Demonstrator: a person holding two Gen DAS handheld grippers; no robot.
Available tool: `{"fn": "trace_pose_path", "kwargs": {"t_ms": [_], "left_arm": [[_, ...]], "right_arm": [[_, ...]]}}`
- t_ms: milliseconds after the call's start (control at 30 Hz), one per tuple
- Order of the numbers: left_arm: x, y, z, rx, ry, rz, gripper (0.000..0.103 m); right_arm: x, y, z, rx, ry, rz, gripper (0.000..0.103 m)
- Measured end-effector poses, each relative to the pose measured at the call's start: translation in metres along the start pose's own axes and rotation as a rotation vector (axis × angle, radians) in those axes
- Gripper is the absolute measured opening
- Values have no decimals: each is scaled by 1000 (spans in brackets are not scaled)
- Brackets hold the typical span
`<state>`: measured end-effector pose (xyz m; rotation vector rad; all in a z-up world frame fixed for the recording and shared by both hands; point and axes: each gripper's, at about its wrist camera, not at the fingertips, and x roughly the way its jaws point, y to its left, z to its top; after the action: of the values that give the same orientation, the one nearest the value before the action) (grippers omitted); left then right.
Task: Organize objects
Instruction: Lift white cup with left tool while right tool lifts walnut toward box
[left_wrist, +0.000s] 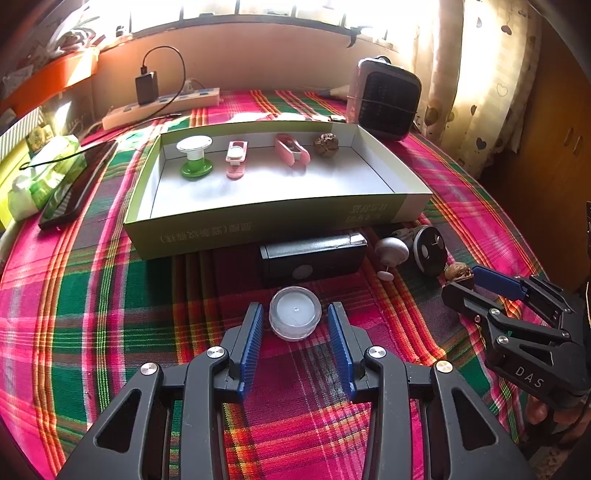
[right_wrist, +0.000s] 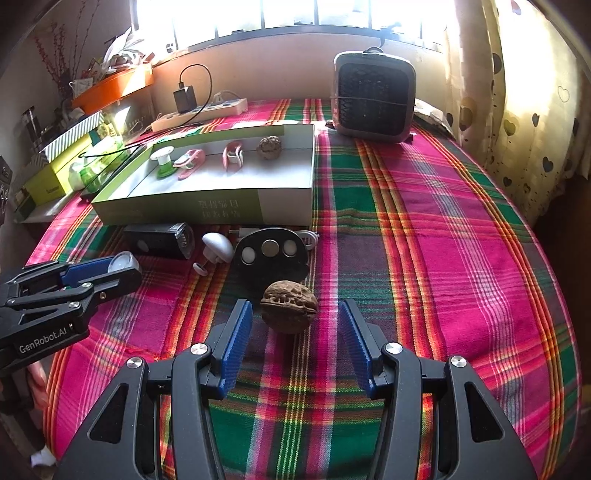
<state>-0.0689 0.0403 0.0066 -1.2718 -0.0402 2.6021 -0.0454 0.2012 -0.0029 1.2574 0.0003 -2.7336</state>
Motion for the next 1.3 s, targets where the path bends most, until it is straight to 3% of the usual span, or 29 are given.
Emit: {"fn": "trace_pose_path", "kwargs": {"t_ms": [467,900,1000,1300], "left_arm": [[1,0,0,-13,-11,8,34],[1,-3,0,-19,-19,45,31],[1,-3,-1,-21,-18,64,26],[0,-5,-3,-31,-22,95,26]], "right_arm": [[3,0,3,-9,19,4,51],[1,-5,2,-9,11,6,36],[1,-6,1,-11,10,10,35],[-1,-7,-1,-15,3,30,35]]}}
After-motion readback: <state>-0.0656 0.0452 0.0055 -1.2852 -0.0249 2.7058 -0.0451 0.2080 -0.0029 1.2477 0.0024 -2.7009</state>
